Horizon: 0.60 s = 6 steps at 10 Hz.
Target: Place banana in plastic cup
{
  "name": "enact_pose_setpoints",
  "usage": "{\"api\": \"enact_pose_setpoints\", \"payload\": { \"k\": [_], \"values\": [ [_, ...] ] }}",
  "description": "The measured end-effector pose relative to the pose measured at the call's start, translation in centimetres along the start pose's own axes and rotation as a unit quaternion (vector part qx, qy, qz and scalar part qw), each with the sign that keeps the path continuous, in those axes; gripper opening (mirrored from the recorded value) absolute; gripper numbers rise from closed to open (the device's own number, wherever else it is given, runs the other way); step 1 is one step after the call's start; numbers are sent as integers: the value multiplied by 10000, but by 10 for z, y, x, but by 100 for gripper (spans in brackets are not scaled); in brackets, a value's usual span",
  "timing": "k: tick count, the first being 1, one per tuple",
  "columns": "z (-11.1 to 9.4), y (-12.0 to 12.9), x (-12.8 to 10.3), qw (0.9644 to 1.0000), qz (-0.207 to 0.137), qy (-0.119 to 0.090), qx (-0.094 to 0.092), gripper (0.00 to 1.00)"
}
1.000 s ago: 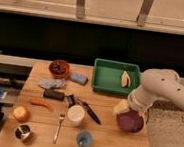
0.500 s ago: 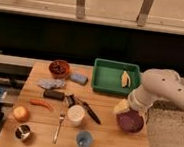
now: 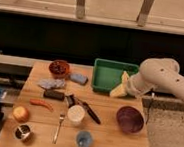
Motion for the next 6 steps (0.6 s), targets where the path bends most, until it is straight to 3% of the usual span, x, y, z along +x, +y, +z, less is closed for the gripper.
{"api": "enact_pose_setpoints", "payload": {
  "k": [1,3,6],
  "values": [
    [3,8,-21,9997,-191,-136,25,80],
    [9,-2,-59,9984,-363,-410,151,80],
    [9,-8,-68,9980,-372,-486,184,80]
  ]
}}
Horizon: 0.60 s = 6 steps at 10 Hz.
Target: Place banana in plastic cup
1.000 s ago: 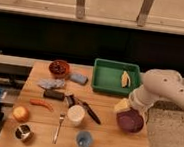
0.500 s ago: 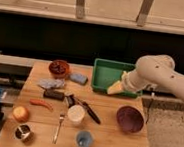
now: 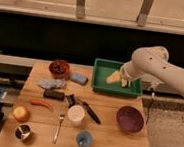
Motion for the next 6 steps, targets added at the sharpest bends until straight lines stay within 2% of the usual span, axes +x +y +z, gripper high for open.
{"api": "enact_pose_setpoints", "payload": {
  "k": [2,3,5,6],
  "values": [
    [0,0,2,10000,7,18,-6,80],
    [0,-2,7,9999,3,104,64,80],
    [16,-10,14,9990,-69,193,403,80],
    [29,-19,9,9983,-156,183,525,80]
  ]
}}
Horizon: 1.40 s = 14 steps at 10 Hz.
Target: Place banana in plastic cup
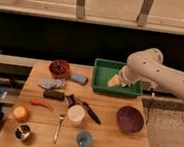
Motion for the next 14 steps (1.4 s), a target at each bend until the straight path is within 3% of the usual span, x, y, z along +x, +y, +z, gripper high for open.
{"api": "enact_pose_setpoints", "payload": {
  "k": [3,5,7,10,12,14],
  "values": [
    [29,-29,-25,9997,-186,-40,149,80],
    [51,-49,-35,9998,-129,-17,125,80],
    [74,-67,-39,10000,84,22,29,80],
    [87,-85,-38,9992,391,-31,-112,80],
    [95,-94,-34,9972,665,-118,-336,80],
    [96,-98,-33,9962,758,-154,-402,80]
  ]
}}
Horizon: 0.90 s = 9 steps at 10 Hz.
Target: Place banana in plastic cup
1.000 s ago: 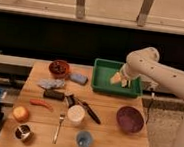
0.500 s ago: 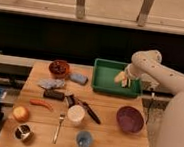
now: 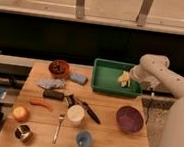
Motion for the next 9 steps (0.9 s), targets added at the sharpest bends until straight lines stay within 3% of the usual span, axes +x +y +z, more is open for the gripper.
{"api": "enact_pose_setpoints", "payload": {
  "k": [4,9],
  "values": [
    [7,0,0,10000,-14,80,37,80],
    [63,-2,-7,9994,-210,281,4,80]
  ]
}}
